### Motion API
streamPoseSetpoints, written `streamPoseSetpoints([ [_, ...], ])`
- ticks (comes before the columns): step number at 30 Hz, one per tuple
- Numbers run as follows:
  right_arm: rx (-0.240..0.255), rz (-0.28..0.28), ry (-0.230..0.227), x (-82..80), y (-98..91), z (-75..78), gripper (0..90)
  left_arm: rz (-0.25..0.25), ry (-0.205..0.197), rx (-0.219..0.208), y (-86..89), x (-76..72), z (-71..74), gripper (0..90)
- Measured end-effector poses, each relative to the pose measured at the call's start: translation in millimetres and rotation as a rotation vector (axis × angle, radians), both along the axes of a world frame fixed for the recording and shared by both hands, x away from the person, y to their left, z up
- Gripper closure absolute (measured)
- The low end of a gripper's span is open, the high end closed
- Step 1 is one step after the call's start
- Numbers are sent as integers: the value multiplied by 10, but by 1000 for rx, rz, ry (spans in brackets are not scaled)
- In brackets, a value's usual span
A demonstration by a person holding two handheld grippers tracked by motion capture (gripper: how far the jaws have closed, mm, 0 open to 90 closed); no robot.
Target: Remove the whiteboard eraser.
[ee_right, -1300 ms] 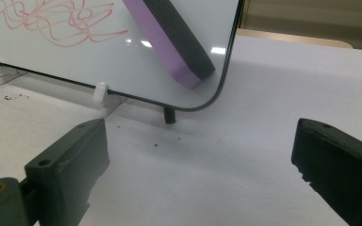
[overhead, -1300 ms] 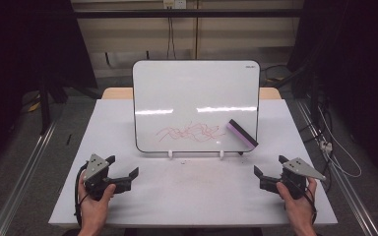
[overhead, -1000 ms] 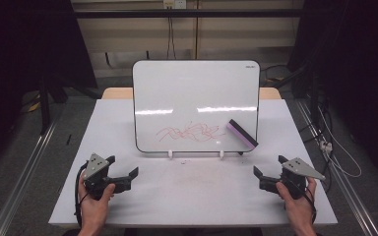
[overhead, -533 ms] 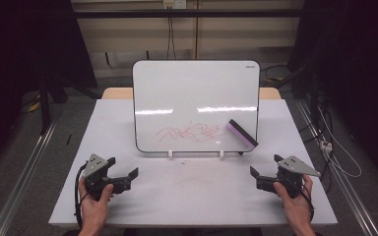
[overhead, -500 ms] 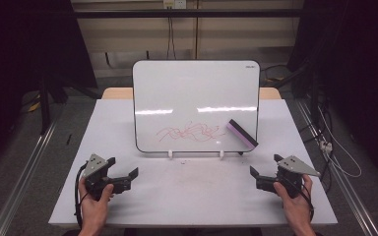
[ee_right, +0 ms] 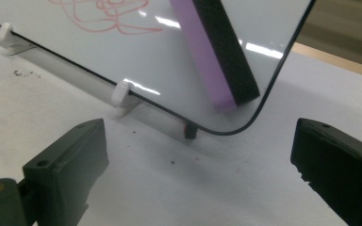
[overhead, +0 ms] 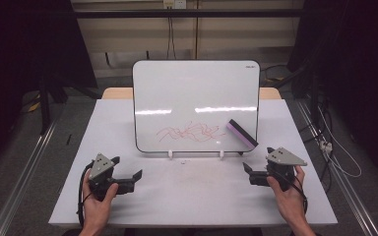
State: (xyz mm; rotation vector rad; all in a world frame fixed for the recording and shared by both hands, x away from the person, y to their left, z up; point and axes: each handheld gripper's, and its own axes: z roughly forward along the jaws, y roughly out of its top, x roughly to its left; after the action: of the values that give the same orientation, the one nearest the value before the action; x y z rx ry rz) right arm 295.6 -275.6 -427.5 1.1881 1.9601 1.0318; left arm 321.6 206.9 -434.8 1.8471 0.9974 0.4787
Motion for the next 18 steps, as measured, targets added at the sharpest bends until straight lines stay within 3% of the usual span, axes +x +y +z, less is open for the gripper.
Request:
streamPoseSetpoints([
  [9,-65,-9,-9,120,49,130,71,-3,5,-6,-13,15,-4,50],
  [12,-68,25,-18,176,60,158,57,-4,5,-10,-7,14,-3,50],
  [18,-133,30,-25,325,132,222,106,-3,0,-6,10,4,4,50],
])
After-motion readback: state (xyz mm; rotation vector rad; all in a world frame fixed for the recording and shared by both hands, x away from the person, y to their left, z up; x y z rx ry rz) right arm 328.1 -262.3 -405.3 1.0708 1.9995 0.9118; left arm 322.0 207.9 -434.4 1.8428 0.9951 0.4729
